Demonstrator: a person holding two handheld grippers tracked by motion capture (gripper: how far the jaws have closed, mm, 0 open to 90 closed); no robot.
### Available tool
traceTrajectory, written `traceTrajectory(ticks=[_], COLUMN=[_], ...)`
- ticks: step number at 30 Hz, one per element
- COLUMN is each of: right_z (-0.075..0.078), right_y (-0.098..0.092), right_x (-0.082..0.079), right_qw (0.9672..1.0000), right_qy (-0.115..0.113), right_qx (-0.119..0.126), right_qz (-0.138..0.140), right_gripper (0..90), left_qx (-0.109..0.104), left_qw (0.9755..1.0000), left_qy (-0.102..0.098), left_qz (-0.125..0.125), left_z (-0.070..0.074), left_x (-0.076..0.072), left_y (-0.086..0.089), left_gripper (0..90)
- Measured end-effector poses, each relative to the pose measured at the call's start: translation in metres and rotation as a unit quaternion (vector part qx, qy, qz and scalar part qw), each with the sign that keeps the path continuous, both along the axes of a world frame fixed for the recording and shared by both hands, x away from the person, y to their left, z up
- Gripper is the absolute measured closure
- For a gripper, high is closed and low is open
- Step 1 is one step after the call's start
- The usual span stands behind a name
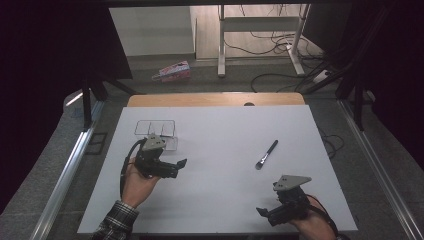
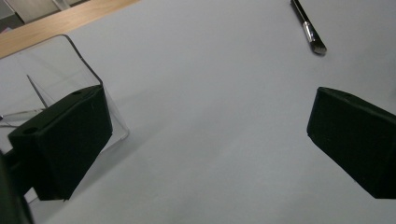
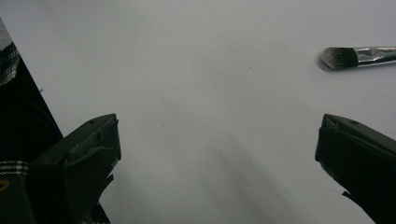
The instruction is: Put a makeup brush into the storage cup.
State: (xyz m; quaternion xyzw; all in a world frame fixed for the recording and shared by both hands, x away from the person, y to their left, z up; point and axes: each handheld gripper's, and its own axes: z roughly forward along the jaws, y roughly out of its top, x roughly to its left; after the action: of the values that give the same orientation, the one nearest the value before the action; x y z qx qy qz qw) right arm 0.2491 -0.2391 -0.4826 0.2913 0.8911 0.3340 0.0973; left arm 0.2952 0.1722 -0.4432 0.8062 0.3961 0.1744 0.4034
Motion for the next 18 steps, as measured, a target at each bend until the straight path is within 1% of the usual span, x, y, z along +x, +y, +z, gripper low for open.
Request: traceTrajectory(ticks=[9,12,18], right_z=[0.0,0.0,0.001], right_y=[-0.001,-0.002,-0.004], right_x=[0.001,0.001,0.002], right_qw=[1.0,1.0,0.9999], right_qy=[0.0,-0.002,-0.002], right_qx=[0.002,0.004,0.007], right_qz=[-0.001,-0.002,-0.008], right_gripper=[0.0,0.0,0.0], left_qx=[-0.004,-0.003,-0.01], left_qw=[1.0,1.0,1.0], left_qy=[0.005,0.004,0.001], left_qz=[0.0,-0.001,0.0], left_z=[-0.006,-0.007,-0.008], left_x=[-0.01,-0.014,-0.023], left_y=[0.001,0.0,0.0], left_gripper=[0.5,0.5,0.7])
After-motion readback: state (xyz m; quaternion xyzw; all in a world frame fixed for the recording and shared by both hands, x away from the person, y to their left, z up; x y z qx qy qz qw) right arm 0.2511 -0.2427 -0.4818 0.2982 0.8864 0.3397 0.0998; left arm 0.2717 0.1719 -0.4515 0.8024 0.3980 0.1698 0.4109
